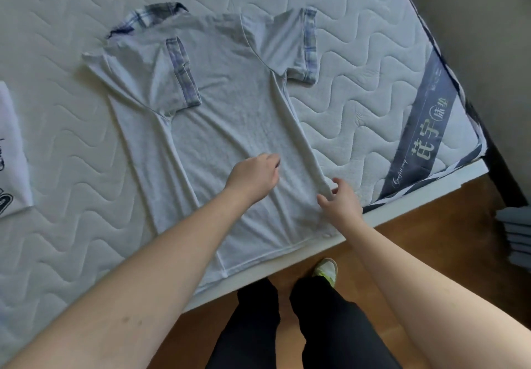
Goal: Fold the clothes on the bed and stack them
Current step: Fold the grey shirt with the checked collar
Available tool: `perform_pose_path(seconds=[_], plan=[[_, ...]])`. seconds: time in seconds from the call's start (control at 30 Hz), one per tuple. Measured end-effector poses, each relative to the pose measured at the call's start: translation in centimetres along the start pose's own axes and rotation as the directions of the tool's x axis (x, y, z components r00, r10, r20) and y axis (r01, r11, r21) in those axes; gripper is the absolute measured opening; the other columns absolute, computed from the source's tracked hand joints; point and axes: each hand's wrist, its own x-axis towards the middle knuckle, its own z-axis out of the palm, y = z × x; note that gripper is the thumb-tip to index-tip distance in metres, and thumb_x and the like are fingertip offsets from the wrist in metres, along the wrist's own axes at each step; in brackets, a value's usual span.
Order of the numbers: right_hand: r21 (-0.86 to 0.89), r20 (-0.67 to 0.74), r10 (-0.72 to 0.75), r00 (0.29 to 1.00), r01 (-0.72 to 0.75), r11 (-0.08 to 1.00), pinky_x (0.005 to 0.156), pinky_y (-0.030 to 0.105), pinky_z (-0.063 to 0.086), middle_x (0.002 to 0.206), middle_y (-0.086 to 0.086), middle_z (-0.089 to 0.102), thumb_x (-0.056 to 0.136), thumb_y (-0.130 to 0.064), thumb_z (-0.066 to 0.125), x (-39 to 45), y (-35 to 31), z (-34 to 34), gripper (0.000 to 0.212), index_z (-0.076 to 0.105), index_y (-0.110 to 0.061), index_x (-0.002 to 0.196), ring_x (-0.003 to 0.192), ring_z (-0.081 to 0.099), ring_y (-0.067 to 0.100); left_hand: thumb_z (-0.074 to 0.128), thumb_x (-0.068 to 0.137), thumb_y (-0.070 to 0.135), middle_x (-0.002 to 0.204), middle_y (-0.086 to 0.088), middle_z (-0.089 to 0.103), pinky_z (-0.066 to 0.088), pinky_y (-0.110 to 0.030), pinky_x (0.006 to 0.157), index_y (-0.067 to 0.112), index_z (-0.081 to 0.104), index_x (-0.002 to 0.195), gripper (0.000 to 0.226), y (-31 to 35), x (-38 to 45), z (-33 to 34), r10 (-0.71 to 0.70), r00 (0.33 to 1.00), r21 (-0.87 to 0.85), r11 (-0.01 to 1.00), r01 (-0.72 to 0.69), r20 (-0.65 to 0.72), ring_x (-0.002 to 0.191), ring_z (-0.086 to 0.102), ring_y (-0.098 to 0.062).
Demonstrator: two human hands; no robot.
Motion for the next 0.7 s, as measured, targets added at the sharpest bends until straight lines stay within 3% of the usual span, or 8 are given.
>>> perform_pose_path(seconds=[0.13, 0.3, 0.43, 0.6, 0.7], plan=[[0.097, 0.050, -0.031, 0.998, 0.026, 0.995, 0.087, 0.036, 0.048, 0.123, 0.004, 0.058, 0.088, -0.035, 0.067, 2.3, -1.7, -1.0, 0.059, 0.043, -0.020, 0.140, 0.107, 0.058, 0.021, 0.041, 0.097, 0.024, 0.107, -0.008, 0.061, 0.042, -0.036, 0.068, 0.013, 0.055, 0.108, 0.020, -0.5, 5.6, -3.7, 0.001, 1.000, -0.001, 1.000, -0.001, -0.026, 0.091, 0.060, -0.034], [0.100, 0.101, -0.101, 0.990, 0.091, 0.991, 0.068, 0.028, 0.043, 0.094, -0.001, 0.063, 0.089, -0.035, 0.065, 6.8, -4.4, -1.8, 0.039, 0.056, -0.019, 0.123, 0.083, 0.060, 0.016, 0.043, 0.095, 0.017, 0.119, -0.010, 0.057, 0.042, -0.037, 0.075, 0.012, 0.054, 0.119, 0.027, 0.4, 15.1, -5.3, -0.065, 0.997, 0.032, 0.997, 0.066, -0.046, 0.107, 0.056, -0.034], [0.023, 0.138, -0.154, 0.978, 0.153, 0.988, 0.066, 0.027, 0.036, 0.084, -0.006, 0.058, 0.090, -0.033, 0.063, 8.6, -5.9, -1.5, 0.028, 0.057, -0.022, 0.115, 0.079, 0.054, 0.014, 0.044, 0.095, 0.020, 0.137, -0.012, 0.044, 0.041, -0.042, 0.094, 0.018, 0.037, 0.142, 0.048, 1.4, 22.4, -4.7, -0.121, 0.993, 0.130, 0.984, 0.118, 0.010, 0.123, 0.045, -0.033], [0.009, 0.175, -0.155, 0.972, 0.156, 0.988, 0.066, 0.029, 0.039, 0.082, -0.010, 0.056, 0.090, -0.033, 0.061, 9.8, -6.3, -1.6, 0.015, 0.052, -0.027, 0.101, 0.082, 0.055, 0.014, 0.042, 0.097, 0.029, 0.156, -0.013, 0.012, 0.037, -0.048, 0.097, 0.044, 0.015, 0.150, 0.061, 2.6, 29.3, -3.5, -0.140, 0.983, 0.274, 0.956, 0.103, 0.117, 0.132, 0.028, -0.034], [0.029, 0.217, -0.161, 0.963, 0.159, 0.987, 0.070, 0.031, 0.041, 0.089, -0.006, 0.057, 0.087, -0.032, 0.063, 10.3, -6.2, -1.5, 0.019, 0.050, -0.025, 0.099, 0.086, 0.055, 0.016, 0.040, 0.098, 0.034, 0.156, -0.017, 0.005, 0.040, -0.050, 0.096, 0.042, 0.020, 0.148, 0.054, 3.2, 31.7, -2.7, -0.170, 0.972, 0.306, 0.945, 0.114, 0.165, 0.130, 0.026, -0.041]])
